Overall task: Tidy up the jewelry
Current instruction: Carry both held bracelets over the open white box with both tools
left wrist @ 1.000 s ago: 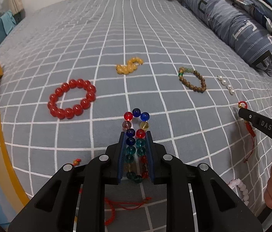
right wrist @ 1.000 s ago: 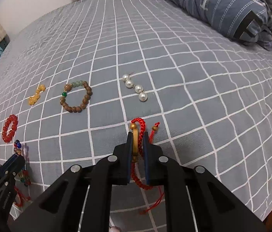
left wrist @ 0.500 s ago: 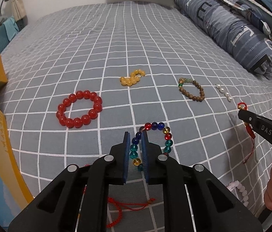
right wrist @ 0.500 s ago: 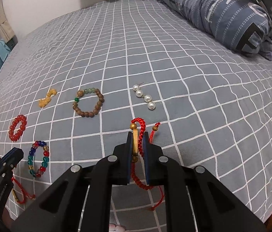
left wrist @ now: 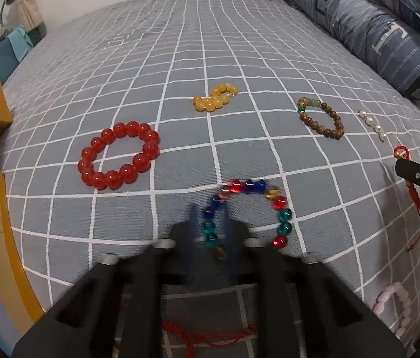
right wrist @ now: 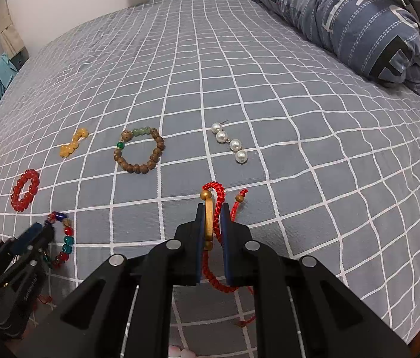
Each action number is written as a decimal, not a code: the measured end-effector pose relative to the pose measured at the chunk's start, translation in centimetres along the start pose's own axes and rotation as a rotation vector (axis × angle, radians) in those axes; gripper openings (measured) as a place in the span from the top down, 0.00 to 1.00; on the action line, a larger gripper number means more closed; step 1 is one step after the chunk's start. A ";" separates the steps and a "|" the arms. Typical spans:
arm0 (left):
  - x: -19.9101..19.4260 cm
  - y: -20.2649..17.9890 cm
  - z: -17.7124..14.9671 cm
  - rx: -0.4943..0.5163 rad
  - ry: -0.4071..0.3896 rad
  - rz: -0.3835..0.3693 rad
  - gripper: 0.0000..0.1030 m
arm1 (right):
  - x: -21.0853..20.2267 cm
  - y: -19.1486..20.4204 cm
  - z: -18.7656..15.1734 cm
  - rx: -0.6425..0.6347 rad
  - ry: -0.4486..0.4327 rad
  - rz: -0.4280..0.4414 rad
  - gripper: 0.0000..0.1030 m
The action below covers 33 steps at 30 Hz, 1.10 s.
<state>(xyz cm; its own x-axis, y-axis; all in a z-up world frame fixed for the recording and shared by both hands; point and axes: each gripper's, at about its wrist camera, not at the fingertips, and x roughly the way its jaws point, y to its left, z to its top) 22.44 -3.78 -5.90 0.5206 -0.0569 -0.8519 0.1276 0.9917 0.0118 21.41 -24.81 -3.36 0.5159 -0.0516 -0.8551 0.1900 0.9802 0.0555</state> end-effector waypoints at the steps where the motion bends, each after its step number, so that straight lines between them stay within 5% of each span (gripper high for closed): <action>1: -0.1 0.1 0.0 -0.004 -0.004 -0.007 0.91 | 0.0 -0.1 0.0 0.002 0.000 -0.002 0.91; 17: -5.2 0.2 0.2 -0.012 -0.149 -0.109 0.91 | -1.8 0.6 -0.2 -0.028 -0.084 0.009 0.91; 33: -8.9 0.3 0.1 -0.015 -0.233 -0.079 0.91 | -5.6 1.9 -1.0 -0.075 -0.163 0.032 0.91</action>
<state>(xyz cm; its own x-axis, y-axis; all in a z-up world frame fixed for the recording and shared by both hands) 17.90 -2.97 1.72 0.6904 -0.1578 -0.7061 0.1640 0.9846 -0.0597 18.09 -22.46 1.00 0.6500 -0.0443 -0.7586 0.1116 0.9930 0.0376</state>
